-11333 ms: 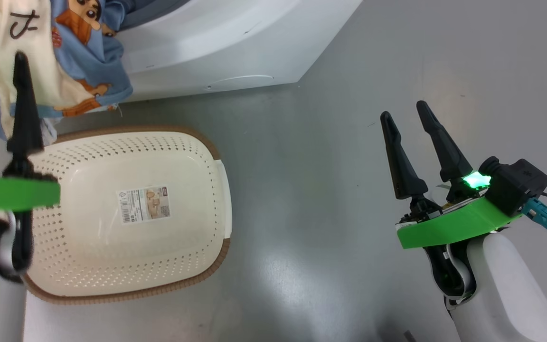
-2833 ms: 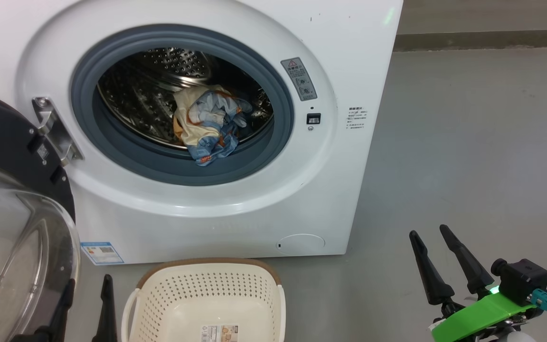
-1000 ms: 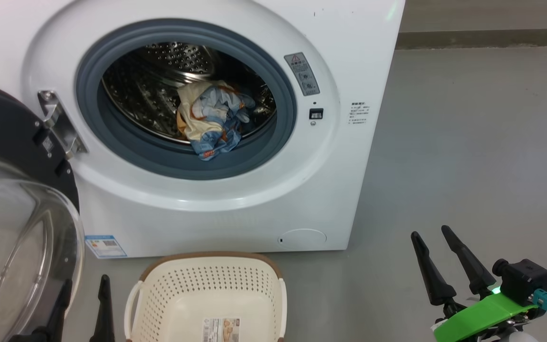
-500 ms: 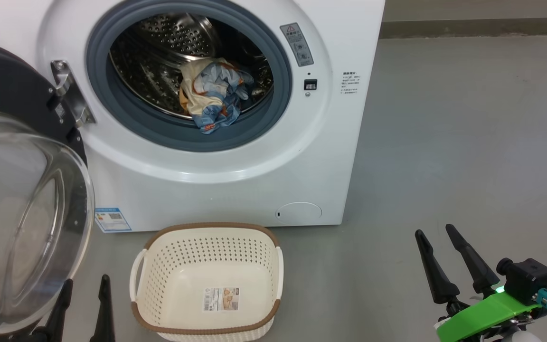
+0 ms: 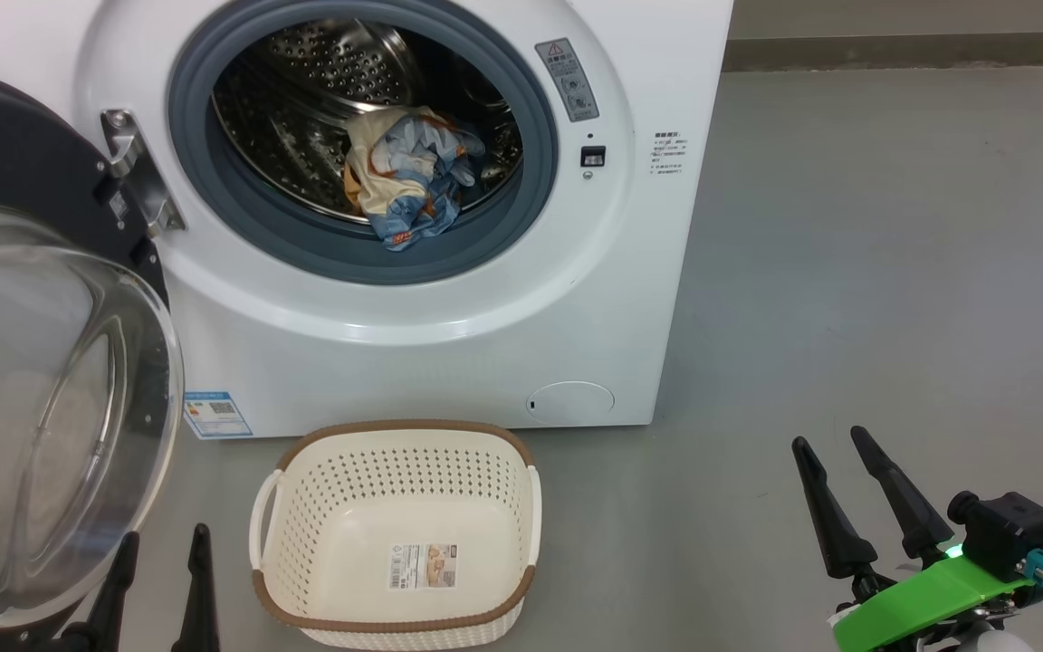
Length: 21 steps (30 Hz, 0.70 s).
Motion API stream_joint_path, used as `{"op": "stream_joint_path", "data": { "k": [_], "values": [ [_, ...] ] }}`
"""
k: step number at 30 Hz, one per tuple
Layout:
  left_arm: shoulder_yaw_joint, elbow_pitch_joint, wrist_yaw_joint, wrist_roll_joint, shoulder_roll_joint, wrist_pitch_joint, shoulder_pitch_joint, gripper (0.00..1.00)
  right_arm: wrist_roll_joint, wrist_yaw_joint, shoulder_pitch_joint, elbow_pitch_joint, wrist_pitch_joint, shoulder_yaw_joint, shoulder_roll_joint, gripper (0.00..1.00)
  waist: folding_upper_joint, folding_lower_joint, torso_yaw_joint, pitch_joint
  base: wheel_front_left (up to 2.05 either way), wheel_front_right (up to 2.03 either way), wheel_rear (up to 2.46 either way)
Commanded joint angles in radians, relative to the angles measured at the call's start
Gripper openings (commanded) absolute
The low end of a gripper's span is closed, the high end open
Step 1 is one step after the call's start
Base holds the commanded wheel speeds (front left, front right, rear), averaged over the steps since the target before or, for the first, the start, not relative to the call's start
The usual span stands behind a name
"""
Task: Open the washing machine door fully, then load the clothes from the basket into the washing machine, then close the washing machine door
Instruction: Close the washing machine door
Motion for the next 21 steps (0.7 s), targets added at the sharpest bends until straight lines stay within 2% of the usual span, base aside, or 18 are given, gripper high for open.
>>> {"op": "stream_joint_path", "data": {
  "k": [1,21],
  "values": [
    [0.034,-0.025,-0.003,0.009,0.007,-0.006,-0.033,1.0,-0.004,0.003,-0.005,-0.027,-0.005,0.018,-0.008,1.0,-0.0001,0.0001,0.0,0.0,0.0,0.0,0.0],
    [0.034,-0.023,-0.003,0.013,0.005,-0.006,-0.034,1.0,-0.005,0.003,-0.001,-0.026,-0.005,0.017,-0.008,1.0,-0.0001,0.0001,0.01,-0.003,0.0,0.0,0.0]
  ]
}}
